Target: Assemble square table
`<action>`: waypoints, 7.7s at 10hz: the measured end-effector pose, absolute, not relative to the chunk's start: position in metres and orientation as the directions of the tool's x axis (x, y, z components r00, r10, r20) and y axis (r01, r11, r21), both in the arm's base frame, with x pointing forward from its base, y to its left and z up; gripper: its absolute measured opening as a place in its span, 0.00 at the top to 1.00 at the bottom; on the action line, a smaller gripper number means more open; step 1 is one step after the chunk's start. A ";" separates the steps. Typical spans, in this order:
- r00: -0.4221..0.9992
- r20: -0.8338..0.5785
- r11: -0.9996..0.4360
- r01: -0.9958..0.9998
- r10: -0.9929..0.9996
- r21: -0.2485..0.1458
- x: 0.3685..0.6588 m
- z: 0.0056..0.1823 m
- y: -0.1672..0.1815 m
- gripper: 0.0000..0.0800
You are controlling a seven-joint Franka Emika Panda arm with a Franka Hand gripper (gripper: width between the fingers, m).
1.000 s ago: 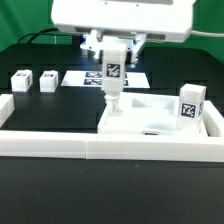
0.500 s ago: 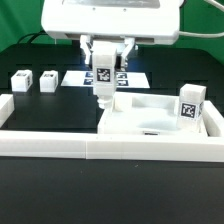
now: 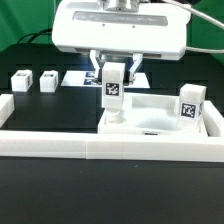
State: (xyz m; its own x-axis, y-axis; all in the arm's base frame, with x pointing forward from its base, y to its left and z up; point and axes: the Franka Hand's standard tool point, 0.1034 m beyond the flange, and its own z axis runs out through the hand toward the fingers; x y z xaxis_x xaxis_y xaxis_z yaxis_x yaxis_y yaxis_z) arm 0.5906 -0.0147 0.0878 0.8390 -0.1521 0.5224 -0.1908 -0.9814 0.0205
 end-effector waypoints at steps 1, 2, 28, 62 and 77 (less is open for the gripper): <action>0.839 0.523 -0.982 -0.187 -0.149 0.021 0.591 0.087 -0.013 0.64; 0.840 0.522 -0.983 -0.184 -0.147 0.021 0.591 0.087 -0.011 0.64; 0.829 0.547 -0.986 -0.161 -0.115 0.037 0.602 0.072 0.002 0.19; -0.084 -0.056 0.088 -0.993 -0.995 -0.074 0.623 0.066 0.021 0.63; 0.970 0.081 -0.973 -0.229 -0.231 -0.032 0.631 0.079 -0.004 0.33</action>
Offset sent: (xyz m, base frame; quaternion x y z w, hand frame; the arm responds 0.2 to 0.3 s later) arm 0.0037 0.0073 -0.0036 0.0047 0.0046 0.0046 1.0000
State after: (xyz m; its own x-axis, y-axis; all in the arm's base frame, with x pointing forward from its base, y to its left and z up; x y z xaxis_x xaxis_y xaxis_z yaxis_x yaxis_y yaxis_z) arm 0.6312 -0.0041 0.0787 0.9696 -0.2308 0.0806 -0.2290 -0.9729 -0.0317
